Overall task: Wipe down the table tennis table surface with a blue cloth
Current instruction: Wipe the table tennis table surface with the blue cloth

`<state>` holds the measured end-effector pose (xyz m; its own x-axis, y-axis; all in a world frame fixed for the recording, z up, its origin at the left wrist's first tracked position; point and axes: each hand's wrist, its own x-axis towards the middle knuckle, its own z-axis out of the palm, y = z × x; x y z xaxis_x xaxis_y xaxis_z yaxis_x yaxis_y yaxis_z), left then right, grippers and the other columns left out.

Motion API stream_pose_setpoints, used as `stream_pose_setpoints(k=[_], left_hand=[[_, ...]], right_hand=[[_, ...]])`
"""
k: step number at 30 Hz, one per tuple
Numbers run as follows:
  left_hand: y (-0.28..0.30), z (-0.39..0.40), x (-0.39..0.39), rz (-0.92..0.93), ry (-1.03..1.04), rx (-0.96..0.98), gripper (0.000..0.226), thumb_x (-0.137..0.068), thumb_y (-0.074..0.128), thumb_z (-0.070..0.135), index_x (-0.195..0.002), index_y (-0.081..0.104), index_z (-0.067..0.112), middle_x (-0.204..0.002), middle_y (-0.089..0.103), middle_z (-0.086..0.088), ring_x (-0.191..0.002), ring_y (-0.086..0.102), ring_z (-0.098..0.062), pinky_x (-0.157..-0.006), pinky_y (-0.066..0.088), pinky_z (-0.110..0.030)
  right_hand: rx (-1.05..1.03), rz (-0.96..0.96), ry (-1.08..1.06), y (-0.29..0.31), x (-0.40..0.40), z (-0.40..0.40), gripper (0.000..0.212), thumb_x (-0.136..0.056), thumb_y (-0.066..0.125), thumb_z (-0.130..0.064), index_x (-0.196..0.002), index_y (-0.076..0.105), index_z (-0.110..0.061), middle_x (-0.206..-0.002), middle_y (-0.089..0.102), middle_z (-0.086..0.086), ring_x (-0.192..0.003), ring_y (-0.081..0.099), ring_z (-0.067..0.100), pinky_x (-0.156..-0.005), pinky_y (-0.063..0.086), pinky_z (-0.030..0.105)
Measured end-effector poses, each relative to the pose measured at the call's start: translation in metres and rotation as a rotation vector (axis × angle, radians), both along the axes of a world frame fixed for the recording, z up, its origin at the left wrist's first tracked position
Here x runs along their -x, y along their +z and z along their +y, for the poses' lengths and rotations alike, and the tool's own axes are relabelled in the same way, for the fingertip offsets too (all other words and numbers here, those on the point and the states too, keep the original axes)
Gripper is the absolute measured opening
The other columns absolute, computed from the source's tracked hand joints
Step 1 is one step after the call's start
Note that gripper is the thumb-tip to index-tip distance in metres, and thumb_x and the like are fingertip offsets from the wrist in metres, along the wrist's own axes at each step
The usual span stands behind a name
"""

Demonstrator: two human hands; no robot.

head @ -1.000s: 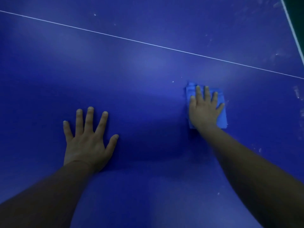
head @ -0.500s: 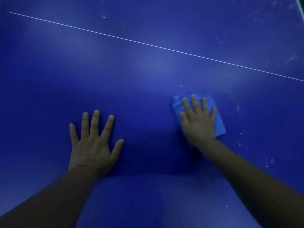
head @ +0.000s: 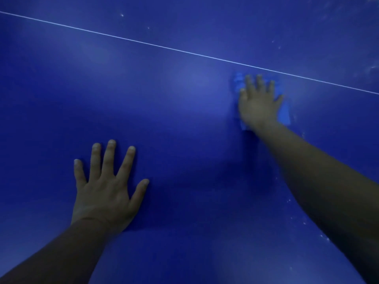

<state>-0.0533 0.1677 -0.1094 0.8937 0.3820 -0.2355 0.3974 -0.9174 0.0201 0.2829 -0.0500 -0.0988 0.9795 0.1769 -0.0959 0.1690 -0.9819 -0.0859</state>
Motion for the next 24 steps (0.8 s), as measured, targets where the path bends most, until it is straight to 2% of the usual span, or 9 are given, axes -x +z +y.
stream_pose_setpoints(k=[3, 4, 8, 9, 11, 16, 18, 20, 24], left_hand=[[0.0, 0.0, 0.0, -0.015, 0.015, 0.003, 0.079, -0.094, 0.016, 0.072, -0.16, 0.018, 0.027, -0.166, 0.015, -0.013, -0.154, 0.006, -0.037, -0.117, 0.011, -0.067], [0.0, 0.0, 0.0, -0.016, 0.012, 0.001, 0.08, -0.094, 0.016, 0.072, -0.16, 0.018, 0.027, -0.166, 0.014, -0.014, -0.154, 0.006, -0.037, -0.117, 0.011, -0.067], [-0.001, 0.0, 0.0, -0.024, 0.013, -0.002, 0.08, -0.094, 0.018, 0.071, -0.16, 0.017, 0.027, -0.166, 0.014, -0.014, -0.154, 0.006, -0.038, -0.116, 0.01, -0.067], [-0.001, 0.0, 0.0, -0.024, 0.008, -0.006, 0.08, -0.094, 0.019, 0.071, -0.16, 0.017, 0.027, -0.166, 0.014, -0.014, -0.153, 0.007, -0.038, -0.116, 0.011, -0.068], [-0.002, 0.001, 0.0, -0.024, 0.006, 0.002, 0.08, -0.093, 0.022, 0.07, -0.16, 0.019, 0.026, -0.166, 0.015, -0.014, -0.153, 0.006, -0.038, -0.115, 0.01, -0.068], [-0.003, 0.001, -0.001, -0.017, 0.021, -0.009, 0.08, -0.093, 0.019, 0.072, -0.159, 0.021, 0.027, -0.165, 0.015, -0.014, -0.153, 0.008, -0.038, -0.116, 0.01, -0.067], [-0.003, 0.002, -0.001, -0.017, 0.023, -0.015, 0.08, -0.093, 0.019, 0.072, -0.159, 0.021, 0.027, -0.165, 0.015, -0.014, -0.153, 0.008, -0.039, -0.115, 0.01, -0.067], [-0.003, 0.002, -0.001, -0.014, 0.019, -0.015, 0.08, -0.093, 0.02, 0.071, -0.159, 0.021, 0.027, -0.165, 0.015, -0.014, -0.153, 0.008, -0.039, -0.116, 0.01, -0.067], [-0.003, 0.001, 0.0, -0.03, 0.024, -0.01, 0.08, -0.092, 0.023, 0.071, -0.159, 0.022, 0.026, -0.165, 0.018, -0.014, -0.153, 0.01, -0.039, -0.116, 0.01, -0.067]], right_hand=[[0.058, 0.007, 0.539, -0.011, 0.055, 0.027, 0.06, -0.1, 0.014, -0.052, -0.158, 0.023, -0.036, -0.166, 0.019, -0.005, -0.153, 0.012, 0.03, -0.118, 0.007, 0.064], [0.071, -0.002, 0.59, -0.009, 0.05, 0.024, 0.061, -0.1, 0.014, -0.053, -0.157, 0.024, -0.036, -0.166, 0.02, -0.005, -0.153, 0.013, 0.03, -0.118, 0.007, 0.064], [0.023, 0.051, -0.038, 0.001, -0.015, -0.024, 0.056, -0.105, 0.02, -0.048, -0.16, 0.013, -0.036, -0.168, 0.006, -0.007, -0.155, -0.001, 0.029, -0.119, 0.001, 0.064], [0.004, 0.069, -0.103, 0.002, -0.018, -0.027, 0.056, -0.105, 0.019, -0.047, -0.16, 0.012, -0.036, -0.169, 0.004, -0.007, -0.154, -0.002, 0.029, -0.119, 0.0, 0.065], [0.025, 0.024, -0.011, 0.0, -0.001, -0.001, 0.055, -0.106, 0.02, -0.046, -0.159, 0.013, -0.036, -0.168, 0.004, -0.007, -0.154, -0.002, 0.03, -0.118, 0.0, 0.065], [0.006, 0.0, 0.546, -0.005, 0.045, 0.105, 0.053, -0.106, 0.022, -0.049, -0.157, 0.016, -0.042, -0.168, 0.009, -0.01, -0.155, 0.0, 0.026, -0.119, 0.0, 0.063], [0.049, 0.01, 0.579, -0.005, 0.022, 0.105, 0.052, -0.106, 0.021, -0.049, -0.158, 0.016, -0.041, -0.168, 0.01, -0.009, -0.155, 0.002, 0.026, -0.118, 0.002, 0.064], [0.109, -0.025, 0.463, -0.006, -0.019, 0.075, 0.053, -0.107, 0.022, -0.047, -0.158, 0.015, -0.038, -0.168, 0.011, -0.007, -0.154, 0.005, 0.029, -0.118, 0.007, 0.065], [0.003, -0.001, -0.122, 0.0, -0.084, -0.025, 0.055, -0.105, 0.021, -0.047, -0.159, 0.016, -0.035, -0.168, 0.009, -0.005, -0.154, 0.003, 0.034, -0.118, 0.004, 0.067]])
